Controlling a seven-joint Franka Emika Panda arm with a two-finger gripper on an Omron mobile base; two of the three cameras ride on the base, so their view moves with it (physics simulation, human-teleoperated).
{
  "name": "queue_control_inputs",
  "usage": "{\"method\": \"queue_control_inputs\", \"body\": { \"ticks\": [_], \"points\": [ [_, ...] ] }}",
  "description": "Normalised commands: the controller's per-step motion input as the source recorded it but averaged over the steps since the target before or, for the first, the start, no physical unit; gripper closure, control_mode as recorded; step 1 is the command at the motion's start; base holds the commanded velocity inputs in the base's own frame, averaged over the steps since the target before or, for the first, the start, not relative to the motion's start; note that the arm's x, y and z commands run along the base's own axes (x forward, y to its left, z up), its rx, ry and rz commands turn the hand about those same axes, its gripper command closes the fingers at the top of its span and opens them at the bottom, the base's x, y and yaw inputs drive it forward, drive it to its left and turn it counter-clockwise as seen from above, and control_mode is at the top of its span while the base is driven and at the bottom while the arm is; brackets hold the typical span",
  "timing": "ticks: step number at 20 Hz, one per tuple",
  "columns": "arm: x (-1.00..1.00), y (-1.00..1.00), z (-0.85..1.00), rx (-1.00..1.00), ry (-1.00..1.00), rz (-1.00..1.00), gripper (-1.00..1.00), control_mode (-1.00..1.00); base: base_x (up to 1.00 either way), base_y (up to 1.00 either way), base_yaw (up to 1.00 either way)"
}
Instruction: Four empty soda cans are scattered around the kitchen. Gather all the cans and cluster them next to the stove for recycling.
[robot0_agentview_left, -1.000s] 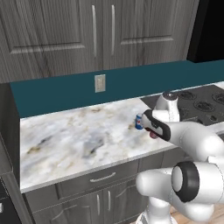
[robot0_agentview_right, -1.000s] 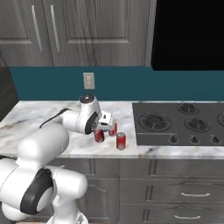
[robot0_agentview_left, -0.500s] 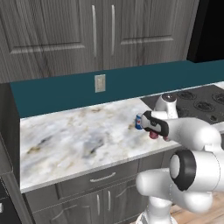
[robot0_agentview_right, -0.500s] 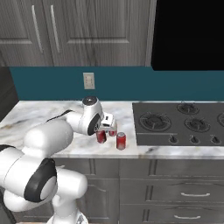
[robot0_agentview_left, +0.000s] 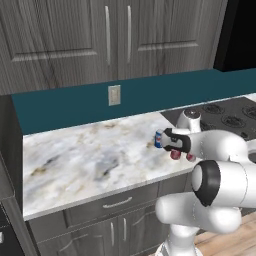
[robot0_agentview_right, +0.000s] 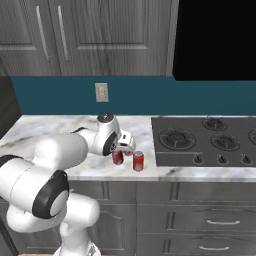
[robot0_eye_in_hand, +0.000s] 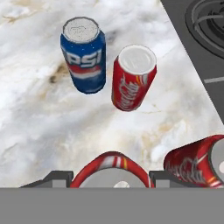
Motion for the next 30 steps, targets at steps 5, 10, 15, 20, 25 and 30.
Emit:
{"method": "queue_control_inputs", "body": {
  "ticks": [5,10,15,20,25,30],
  "points": [
    [0.07,-0.02,-0.15,0.00,0.00,0.00,1.00,-1.00,0.00,0.00,0.00],
    [0.05,0.00,-0.16,0.00,0.00,0.00,1.00,-1.00,0.00,0.00,0.00],
    [0.06,0.00,-0.17,0.00,0.00,0.00,1.00,-1.00,0.00,0.00,0.00],
    [0.06,0.00,-0.17,0.00,0.00,0.00,1.00,-1.00,0.00,0.00,0.00],
    [0.07,0.00,-0.15,0.00,0.00,0.00,1.00,-1.00,0.00,0.00,0.00],
    [0.13,-0.01,-0.08,0.00,0.00,0.00,1.00,-1.00,0.00,0.00,0.00]
  ]
}}
